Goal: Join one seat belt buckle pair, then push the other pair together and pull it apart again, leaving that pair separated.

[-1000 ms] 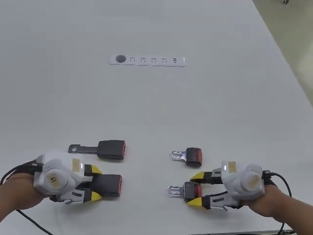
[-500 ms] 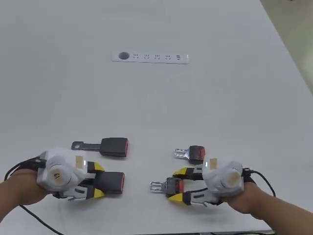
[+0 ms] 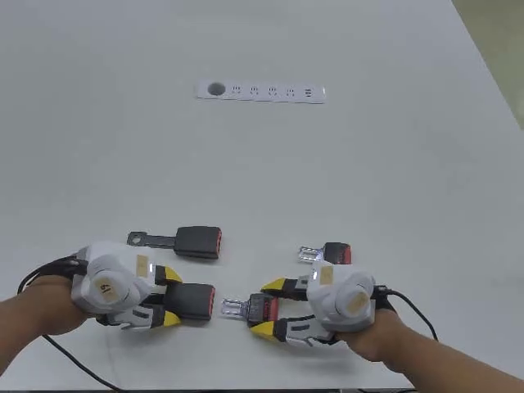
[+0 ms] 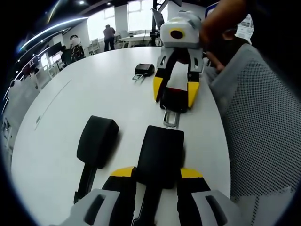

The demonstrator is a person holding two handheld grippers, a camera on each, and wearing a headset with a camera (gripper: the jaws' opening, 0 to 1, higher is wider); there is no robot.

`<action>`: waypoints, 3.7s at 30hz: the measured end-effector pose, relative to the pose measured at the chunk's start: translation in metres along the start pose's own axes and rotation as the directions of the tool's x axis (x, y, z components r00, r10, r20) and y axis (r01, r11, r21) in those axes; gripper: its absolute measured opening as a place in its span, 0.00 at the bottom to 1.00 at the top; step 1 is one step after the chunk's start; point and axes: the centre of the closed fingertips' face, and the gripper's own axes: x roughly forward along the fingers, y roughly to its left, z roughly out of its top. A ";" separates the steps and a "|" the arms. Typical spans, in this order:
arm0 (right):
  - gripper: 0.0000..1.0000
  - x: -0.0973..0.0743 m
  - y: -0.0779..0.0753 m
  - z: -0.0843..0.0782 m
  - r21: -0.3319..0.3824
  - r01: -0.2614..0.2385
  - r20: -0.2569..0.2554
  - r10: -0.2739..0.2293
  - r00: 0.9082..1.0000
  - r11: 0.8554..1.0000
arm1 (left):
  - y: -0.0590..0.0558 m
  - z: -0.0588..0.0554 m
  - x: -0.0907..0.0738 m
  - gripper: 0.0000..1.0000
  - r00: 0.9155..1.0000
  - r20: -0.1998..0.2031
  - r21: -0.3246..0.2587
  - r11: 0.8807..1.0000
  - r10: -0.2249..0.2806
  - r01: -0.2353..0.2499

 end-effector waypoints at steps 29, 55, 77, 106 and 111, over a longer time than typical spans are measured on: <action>0.36 0.028 -0.001 0.020 -0.027 -0.020 -0.051 0.018 0.999 0.999 | -0.003 0.001 0.000 0.34 0.999 -0.040 0.051 0.999 -0.013 0.015; 0.36 0.037 0.004 0.025 -0.041 -0.017 -0.081 0.014 0.997 0.999 | -0.002 0.001 0.000 0.34 1.000 -0.010 0.039 0.999 -0.014 0.014; 0.35 0.032 0.003 0.023 -0.045 0.012 -0.031 -0.013 0.999 0.999 | 0.000 -0.001 -0.002 0.33 0.998 0.065 0.017 1.000 -0.026 0.024; 0.35 0.032 0.004 0.023 -0.034 0.030 0.003 -0.030 1.000 0.999 | -0.001 -0.001 -0.002 0.32 0.996 0.072 0.050 0.998 -0.053 0.049; 0.35 0.032 0.004 0.023 -0.034 0.035 0.010 -0.035 0.999 0.999 | -0.001 -0.001 -0.002 0.33 0.996 0.068 0.049 0.998 -0.052 0.049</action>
